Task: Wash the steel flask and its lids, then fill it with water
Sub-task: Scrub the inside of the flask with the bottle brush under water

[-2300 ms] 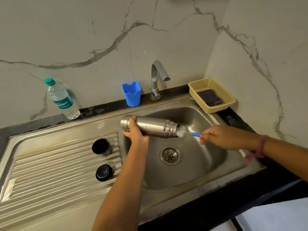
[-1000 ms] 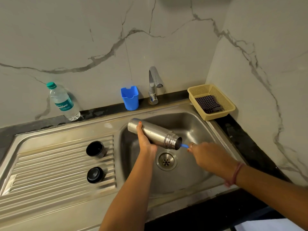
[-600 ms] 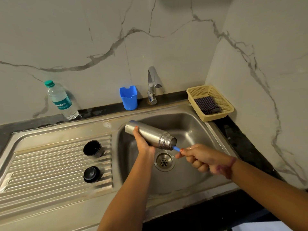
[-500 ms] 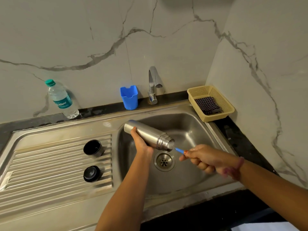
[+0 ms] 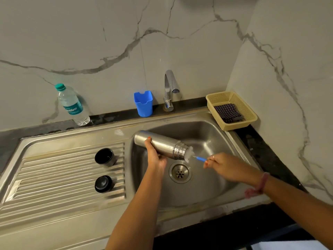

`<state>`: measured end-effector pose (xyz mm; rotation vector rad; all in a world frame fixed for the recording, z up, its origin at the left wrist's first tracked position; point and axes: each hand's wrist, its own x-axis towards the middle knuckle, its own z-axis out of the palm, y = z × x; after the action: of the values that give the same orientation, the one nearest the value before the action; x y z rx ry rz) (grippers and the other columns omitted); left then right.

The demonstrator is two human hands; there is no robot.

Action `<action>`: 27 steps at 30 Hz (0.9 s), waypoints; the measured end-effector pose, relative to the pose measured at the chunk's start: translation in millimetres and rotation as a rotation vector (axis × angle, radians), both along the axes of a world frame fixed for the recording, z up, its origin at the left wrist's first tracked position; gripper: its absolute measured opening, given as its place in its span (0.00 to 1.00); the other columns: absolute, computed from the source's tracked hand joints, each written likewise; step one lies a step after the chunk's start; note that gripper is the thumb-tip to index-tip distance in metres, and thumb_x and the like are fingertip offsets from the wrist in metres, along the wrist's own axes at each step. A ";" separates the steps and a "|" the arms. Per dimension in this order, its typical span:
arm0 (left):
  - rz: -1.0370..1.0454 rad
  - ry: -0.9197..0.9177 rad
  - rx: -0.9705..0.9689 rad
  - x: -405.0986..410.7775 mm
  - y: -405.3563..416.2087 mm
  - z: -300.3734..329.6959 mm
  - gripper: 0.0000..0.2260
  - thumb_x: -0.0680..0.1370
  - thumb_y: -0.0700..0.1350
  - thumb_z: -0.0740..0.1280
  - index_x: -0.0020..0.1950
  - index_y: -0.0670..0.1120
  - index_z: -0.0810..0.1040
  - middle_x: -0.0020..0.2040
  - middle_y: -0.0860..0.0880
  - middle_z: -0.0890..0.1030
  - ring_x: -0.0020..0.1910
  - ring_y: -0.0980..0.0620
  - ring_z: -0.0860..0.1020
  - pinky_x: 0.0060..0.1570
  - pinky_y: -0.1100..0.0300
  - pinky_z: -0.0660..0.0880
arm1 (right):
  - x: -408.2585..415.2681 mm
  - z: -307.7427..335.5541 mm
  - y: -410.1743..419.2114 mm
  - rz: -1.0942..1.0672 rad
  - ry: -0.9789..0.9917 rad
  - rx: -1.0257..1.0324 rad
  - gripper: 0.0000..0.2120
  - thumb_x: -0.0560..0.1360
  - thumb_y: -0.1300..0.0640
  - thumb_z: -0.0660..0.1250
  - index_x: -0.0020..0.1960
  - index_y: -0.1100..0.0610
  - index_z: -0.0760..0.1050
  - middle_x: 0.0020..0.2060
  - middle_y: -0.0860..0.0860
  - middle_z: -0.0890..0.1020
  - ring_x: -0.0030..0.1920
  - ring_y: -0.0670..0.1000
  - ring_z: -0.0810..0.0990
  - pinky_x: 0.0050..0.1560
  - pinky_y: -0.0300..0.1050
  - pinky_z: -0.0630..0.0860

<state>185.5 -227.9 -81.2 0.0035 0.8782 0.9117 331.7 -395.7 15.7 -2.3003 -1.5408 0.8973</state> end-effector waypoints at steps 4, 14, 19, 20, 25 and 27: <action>-0.001 -0.049 -0.017 -0.2 4.8 2.5 0.27 0.73 0.52 0.74 0.67 0.43 0.70 0.59 0.38 0.80 0.59 0.37 0.79 0.65 0.36 0.71 | 4.0 9.8 -2.5 0.067 -0.264 -0.013 0.15 0.83 0.50 0.53 0.56 0.54 0.77 0.31 0.46 0.73 0.31 0.46 0.72 0.31 0.38 0.65; -0.041 -0.074 -0.016 -5.3 -1.2 -1.0 0.26 0.74 0.53 0.72 0.65 0.42 0.71 0.60 0.38 0.80 0.59 0.38 0.79 0.66 0.39 0.72 | -9.2 8.2 6.8 -0.209 0.414 -0.157 0.14 0.82 0.52 0.56 0.50 0.55 0.79 0.27 0.46 0.68 0.23 0.43 0.63 0.23 0.35 0.60; -0.011 -0.040 0.003 -0.6 -6.7 -0.3 0.26 0.75 0.51 0.71 0.69 0.41 0.71 0.61 0.39 0.80 0.60 0.40 0.79 0.66 0.41 0.73 | -5.8 21.3 2.4 -0.466 0.934 -0.352 0.14 0.83 0.53 0.56 0.55 0.60 0.77 0.26 0.45 0.61 0.20 0.40 0.55 0.16 0.32 0.51; -0.011 -0.039 0.004 1.0 -8.2 0.2 0.26 0.75 0.51 0.71 0.69 0.41 0.71 0.61 0.39 0.80 0.60 0.40 0.79 0.66 0.40 0.72 | -12.0 18.1 6.3 -0.458 0.913 -0.332 0.14 0.83 0.53 0.56 0.54 0.59 0.77 0.26 0.45 0.61 0.20 0.40 0.55 0.16 0.32 0.51; -0.004 -0.049 -0.023 1.2 -12.3 -2.5 0.27 0.75 0.52 0.71 0.69 0.40 0.70 0.62 0.38 0.79 0.61 0.39 0.79 0.66 0.40 0.72 | -36.4 -3.4 10.2 0.172 -0.322 0.060 0.12 0.82 0.57 0.56 0.53 0.56 0.78 0.33 0.50 0.76 0.26 0.45 0.66 0.25 0.36 0.56; -0.016 -0.058 -0.046 -1.0 -13.4 -4.5 0.26 0.75 0.52 0.71 0.68 0.40 0.70 0.62 0.38 0.79 0.61 0.38 0.78 0.66 0.38 0.71 | -26.9 -3.9 2.3 0.425 -0.760 0.177 0.14 0.77 0.62 0.60 0.61 0.59 0.77 0.30 0.51 0.77 0.23 0.47 0.63 0.23 0.39 0.54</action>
<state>184.5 -241.3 -85.7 -0.0556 0.8442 0.8728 304.8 -393.4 11.9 -2.3388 -2.3422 -0.1116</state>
